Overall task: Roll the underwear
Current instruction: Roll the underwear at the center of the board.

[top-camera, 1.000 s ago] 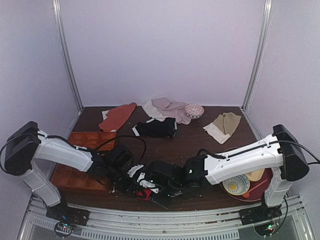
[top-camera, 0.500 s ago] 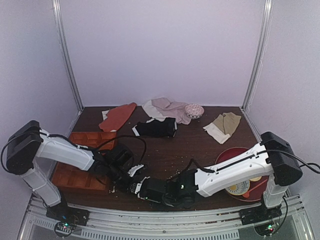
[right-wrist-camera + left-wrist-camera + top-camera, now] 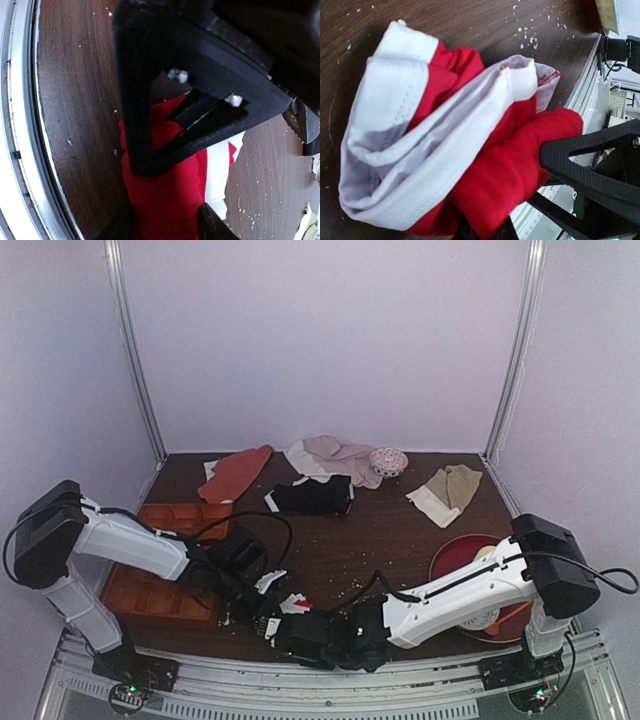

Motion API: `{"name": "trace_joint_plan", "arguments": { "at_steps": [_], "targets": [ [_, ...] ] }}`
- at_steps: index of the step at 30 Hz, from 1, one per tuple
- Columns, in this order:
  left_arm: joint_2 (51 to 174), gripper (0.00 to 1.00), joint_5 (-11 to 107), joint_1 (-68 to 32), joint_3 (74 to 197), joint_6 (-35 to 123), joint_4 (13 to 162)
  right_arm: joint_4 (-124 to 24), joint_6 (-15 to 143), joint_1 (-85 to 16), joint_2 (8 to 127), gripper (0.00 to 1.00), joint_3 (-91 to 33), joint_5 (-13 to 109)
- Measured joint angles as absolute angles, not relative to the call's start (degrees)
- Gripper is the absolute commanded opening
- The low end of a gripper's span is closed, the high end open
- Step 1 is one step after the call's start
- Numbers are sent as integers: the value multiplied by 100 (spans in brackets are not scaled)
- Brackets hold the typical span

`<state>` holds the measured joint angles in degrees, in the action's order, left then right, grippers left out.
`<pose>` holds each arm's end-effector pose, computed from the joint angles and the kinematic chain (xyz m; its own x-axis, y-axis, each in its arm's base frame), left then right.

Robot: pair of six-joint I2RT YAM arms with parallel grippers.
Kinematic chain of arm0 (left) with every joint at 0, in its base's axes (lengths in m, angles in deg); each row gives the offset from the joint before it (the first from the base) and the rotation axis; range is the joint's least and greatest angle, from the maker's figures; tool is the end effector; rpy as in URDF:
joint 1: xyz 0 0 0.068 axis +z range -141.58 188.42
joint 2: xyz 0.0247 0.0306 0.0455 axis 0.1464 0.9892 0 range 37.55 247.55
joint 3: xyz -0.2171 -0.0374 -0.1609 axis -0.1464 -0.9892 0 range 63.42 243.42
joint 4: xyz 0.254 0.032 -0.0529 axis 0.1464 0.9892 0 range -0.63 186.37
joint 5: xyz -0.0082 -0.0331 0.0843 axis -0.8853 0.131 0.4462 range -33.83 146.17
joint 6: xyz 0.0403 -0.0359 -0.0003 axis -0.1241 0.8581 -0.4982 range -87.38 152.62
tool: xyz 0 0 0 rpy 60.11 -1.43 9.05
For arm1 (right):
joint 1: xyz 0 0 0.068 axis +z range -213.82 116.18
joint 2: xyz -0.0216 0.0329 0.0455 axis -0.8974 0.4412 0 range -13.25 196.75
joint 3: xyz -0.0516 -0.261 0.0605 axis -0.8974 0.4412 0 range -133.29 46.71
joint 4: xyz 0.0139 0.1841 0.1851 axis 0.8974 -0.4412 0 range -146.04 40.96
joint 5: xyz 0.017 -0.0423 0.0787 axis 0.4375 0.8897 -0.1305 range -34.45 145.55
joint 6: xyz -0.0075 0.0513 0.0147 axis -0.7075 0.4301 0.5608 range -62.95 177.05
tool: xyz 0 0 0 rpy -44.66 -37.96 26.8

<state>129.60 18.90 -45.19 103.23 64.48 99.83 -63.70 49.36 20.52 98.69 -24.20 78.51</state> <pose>0.1451 -0.2332 0.1294 -0.8729 0.4764 -0.1055 0.4057 0.5886 -0.6992 0.0537 0.3997 0.1546 0.0391 -0.8560 -0.5155 -0.8975 0.1968 -0.3947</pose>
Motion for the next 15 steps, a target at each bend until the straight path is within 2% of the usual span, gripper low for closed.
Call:
{"name": "trace_joint_plan", "arguments": {
  "at_steps": [8, 15],
  "targets": [
    [12995, 0, 1826, -4481, 10323, 6382, 9994, -6199, 4906, 2091, 9950, 47, -2372, 7980],
    [12999, 0, 1785, -4479, 10336, 6421, 9970, -6092, 4735, 2113, 10061, 54, -2237, 8089]
  ]
}}
